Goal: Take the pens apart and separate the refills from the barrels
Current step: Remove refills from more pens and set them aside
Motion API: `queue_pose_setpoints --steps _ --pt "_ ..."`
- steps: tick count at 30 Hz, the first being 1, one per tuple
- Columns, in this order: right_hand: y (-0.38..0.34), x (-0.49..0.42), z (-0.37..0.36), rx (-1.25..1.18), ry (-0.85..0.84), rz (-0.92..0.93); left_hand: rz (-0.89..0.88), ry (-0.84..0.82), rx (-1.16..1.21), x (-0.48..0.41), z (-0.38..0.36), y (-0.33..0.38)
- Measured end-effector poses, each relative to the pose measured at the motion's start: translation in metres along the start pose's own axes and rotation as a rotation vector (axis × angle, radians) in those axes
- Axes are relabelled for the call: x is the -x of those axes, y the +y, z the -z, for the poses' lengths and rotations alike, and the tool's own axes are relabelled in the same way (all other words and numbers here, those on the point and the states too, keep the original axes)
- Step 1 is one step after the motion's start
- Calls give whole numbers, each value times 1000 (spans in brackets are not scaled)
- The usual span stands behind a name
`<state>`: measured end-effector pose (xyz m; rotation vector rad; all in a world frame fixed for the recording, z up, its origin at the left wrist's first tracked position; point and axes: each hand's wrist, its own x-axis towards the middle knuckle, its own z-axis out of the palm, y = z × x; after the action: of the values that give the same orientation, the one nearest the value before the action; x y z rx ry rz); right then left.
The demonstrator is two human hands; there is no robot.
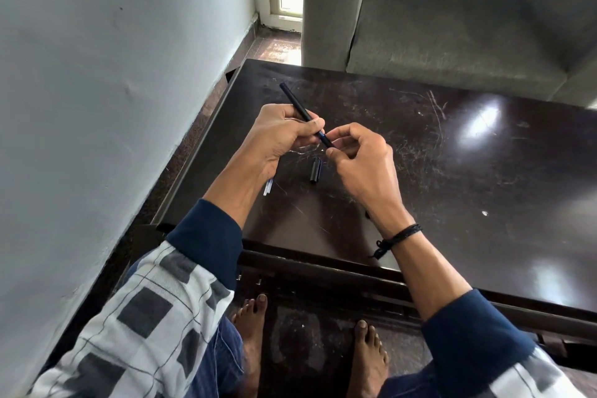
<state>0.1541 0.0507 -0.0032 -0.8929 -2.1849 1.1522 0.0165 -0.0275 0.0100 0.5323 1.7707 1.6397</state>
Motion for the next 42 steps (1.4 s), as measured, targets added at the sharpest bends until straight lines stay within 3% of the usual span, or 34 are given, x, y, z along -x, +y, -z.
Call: queue_pose_setpoints --steps 42 --pt "-1 1 0 38 7 -94 -2 13 21 -1 -2 -2"
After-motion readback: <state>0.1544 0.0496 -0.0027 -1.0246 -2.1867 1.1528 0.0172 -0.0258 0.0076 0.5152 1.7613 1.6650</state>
